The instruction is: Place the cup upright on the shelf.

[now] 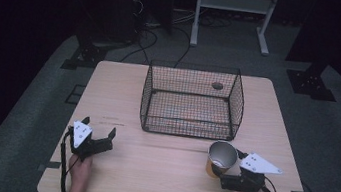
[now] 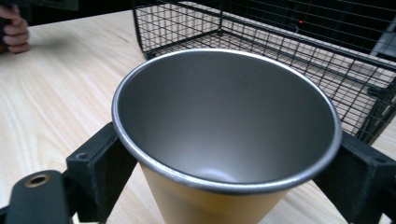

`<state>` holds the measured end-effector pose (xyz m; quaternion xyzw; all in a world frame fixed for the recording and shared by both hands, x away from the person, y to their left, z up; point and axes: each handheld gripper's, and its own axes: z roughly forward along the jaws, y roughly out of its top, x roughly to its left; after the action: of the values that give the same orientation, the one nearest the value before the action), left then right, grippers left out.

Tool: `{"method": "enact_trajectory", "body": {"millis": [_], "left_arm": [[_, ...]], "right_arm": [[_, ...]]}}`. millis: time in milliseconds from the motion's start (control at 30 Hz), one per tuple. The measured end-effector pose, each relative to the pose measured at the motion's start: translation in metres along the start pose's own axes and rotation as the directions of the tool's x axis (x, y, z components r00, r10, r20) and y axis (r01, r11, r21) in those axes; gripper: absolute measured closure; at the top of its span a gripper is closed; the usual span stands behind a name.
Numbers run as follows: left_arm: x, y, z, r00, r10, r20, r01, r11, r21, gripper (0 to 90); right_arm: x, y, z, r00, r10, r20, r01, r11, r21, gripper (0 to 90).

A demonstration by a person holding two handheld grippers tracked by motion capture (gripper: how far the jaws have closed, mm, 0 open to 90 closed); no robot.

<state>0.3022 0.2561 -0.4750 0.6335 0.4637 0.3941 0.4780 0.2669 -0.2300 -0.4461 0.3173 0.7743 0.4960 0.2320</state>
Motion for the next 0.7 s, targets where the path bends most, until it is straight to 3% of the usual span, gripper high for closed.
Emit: {"method": "enact_trajectory", "body": {"millis": [233,700], "left_arm": [[-0.0002,0.0,0.0,1.0,0.0,0.0,0.0,1.0,-0.001,0.0],[-0.0003,0.0,0.0,1.0,0.001,-0.001,-0.001,1.0,-0.002,0.0]], "right_arm": [[0.0011,-0.0001,0.0052,0.9995,0.007,0.031,-0.006,1.0,-0.016,12.3],[-0.001,-0.0002,0.0032,0.9996,0.016,0.024,-0.016,1.0,-0.017,13.2]]}}
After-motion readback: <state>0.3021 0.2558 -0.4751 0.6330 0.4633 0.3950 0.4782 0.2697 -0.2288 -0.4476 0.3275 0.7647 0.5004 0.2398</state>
